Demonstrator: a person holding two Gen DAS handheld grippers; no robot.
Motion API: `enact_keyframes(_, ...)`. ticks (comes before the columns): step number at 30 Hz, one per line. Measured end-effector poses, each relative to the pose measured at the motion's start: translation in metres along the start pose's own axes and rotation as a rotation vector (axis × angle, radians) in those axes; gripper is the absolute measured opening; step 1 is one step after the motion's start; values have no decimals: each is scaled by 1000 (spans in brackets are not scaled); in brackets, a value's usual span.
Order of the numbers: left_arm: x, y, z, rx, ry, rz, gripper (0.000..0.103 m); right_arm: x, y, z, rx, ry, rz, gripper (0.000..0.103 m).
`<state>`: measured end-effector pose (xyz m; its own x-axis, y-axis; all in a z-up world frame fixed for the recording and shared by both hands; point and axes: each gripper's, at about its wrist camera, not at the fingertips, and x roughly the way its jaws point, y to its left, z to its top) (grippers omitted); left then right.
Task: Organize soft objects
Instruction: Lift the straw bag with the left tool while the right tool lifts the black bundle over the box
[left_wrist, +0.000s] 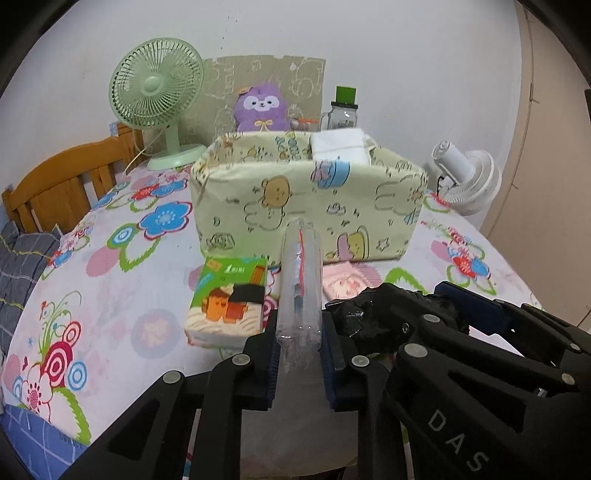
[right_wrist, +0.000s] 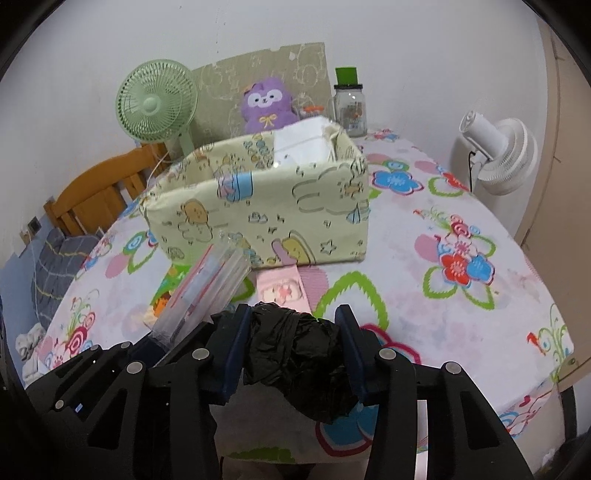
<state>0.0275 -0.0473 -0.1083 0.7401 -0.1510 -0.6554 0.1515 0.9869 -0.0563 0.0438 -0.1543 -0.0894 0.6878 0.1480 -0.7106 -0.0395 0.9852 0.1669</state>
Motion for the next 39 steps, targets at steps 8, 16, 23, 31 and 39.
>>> enact_keyframes(8,-8,-1,16,-10,-33,-2,18,-8,0,17,2,-43,6,50)
enact_keyframes(16,-15,-2,27,-9,-55,0,18,-16,1,27,3,-65,7,50)
enact_keyframes(23,-27,-5,36,-3,-83,0,17,-30,2,36,8,-96,9,50)
enact_keyframes(31,-42,-6,48,3,-120,3,17,-46,5,47,9,-136,16,50)
enact_keyframes(39,-56,-7,60,9,-151,4,17,-59,9,59,3,-169,17,50)
